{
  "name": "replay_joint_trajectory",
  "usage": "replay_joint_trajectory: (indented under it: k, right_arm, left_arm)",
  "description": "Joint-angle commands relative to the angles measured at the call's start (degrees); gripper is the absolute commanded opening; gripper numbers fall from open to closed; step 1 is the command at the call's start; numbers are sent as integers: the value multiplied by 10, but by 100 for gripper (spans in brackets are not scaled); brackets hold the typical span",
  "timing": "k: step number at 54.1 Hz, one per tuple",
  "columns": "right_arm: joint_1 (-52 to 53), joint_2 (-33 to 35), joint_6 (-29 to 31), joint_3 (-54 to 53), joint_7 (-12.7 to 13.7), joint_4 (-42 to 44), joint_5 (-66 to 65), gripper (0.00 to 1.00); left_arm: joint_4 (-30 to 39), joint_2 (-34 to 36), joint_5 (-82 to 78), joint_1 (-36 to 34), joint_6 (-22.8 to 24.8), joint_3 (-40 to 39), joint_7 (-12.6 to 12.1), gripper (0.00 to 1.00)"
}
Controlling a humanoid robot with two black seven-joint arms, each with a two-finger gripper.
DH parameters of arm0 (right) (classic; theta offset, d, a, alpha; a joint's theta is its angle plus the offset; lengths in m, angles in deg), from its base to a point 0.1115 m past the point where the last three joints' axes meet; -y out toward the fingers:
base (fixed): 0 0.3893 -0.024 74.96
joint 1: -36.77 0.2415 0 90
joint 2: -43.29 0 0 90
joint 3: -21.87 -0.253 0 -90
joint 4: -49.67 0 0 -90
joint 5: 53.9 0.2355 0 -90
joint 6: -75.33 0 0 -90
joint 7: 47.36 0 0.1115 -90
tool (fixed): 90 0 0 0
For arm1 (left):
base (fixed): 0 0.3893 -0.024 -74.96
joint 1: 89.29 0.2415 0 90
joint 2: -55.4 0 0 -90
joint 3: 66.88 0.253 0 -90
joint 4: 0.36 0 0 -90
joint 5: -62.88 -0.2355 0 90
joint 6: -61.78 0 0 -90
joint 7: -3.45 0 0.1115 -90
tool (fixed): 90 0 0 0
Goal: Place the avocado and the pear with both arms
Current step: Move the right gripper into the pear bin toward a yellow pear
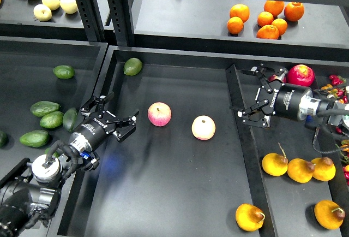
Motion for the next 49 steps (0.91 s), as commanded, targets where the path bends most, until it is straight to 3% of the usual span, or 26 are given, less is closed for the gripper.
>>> replay_joint_trajectory:
  k: [1, 10, 26, 49]
  right_arm:
    - [50, 14, 9, 67, 0, -7, 1, 100]
    - [112, 14, 24, 123, 0, -7, 1, 100]
    - [195, -3, 109, 231, 0, -3, -55, 100]
    - [236, -40, 244, 408, 0, 1, -191, 100]
  left_arm:
    - [7, 0, 1, 12, 0, -2, 0, 99]
    - [12, 0, 1, 21, 0, -2, 0, 99]
    - [13, 0, 0, 29, 0, -1, 0, 99]
    - [14, 0, 0, 30, 0, 5, 0, 99]
